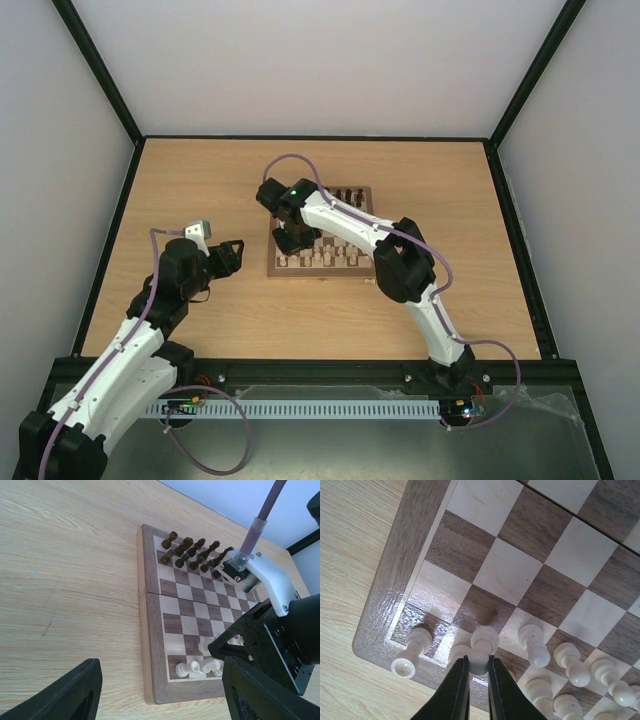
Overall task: Set up the chess pieces on the board
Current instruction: Place the chess piece on the chessboard.
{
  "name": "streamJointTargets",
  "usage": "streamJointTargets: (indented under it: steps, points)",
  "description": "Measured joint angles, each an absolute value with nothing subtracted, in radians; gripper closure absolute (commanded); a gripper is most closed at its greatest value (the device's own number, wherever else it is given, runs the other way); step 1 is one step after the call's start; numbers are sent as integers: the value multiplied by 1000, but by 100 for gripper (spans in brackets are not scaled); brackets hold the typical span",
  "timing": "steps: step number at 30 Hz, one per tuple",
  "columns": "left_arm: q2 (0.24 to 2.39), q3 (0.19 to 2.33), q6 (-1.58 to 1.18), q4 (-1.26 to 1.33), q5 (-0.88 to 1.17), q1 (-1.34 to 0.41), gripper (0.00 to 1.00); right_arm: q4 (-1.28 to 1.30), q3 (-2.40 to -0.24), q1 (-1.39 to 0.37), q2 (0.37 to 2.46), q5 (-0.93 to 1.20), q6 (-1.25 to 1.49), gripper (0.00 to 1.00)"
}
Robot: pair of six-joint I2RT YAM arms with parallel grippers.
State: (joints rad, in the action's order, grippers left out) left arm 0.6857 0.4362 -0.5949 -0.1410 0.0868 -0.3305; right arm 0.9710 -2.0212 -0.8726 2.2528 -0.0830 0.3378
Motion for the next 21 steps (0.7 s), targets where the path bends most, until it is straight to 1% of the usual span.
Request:
streamJointTargets:
  steps: [21]
  points:
    - [680, 436, -595, -141, 86, -330, 31, 964, -2042, -873, 2284, -57, 316, 88]
